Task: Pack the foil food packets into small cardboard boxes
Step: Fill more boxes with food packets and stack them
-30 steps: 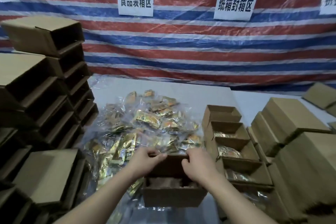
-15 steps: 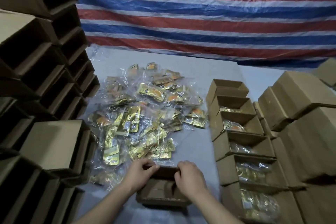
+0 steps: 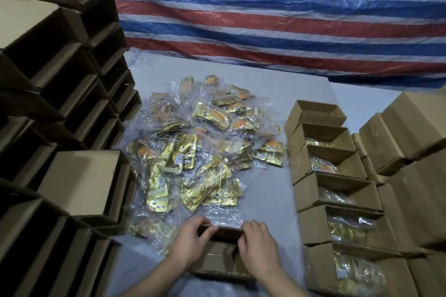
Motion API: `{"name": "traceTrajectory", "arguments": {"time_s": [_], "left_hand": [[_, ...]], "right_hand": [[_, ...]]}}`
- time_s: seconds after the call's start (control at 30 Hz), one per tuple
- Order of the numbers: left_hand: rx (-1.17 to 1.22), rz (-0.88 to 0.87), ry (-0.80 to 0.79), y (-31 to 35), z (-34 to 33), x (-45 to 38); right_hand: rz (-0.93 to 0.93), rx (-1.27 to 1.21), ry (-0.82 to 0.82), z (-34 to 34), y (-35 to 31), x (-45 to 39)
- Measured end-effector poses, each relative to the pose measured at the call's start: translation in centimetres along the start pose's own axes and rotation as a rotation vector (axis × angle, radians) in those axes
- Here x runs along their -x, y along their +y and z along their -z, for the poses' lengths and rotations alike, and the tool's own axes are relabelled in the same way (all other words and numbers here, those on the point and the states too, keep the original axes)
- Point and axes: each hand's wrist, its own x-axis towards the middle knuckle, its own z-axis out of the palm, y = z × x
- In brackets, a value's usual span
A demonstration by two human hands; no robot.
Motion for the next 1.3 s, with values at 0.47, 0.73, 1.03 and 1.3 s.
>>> {"name": "traceTrajectory", "arguments": {"time_s": [0.47,0.73,1.03,1.3], "left_hand": [[0.042,0.000,-0.003,-0.5,0.3,0.8],[0.048,0.026,0.032,-1.2,0.3,1.6],[0.136,0.047,0.090,-1.7,0.6,1.8],[0.115,0.019,0.160,-2.5,0.4,2.1]], "right_hand": [[-0.001,0.000,-0.071,0.7,-0.4,0.1],[0.229,-0.098,0.027,6.7,-4.8,-9.8],[0.584,0.511,-0.117,8.3,-12.8,-21.4],[0.760,0.990,-0.286,7.2,-16.3,-26.9]]}}
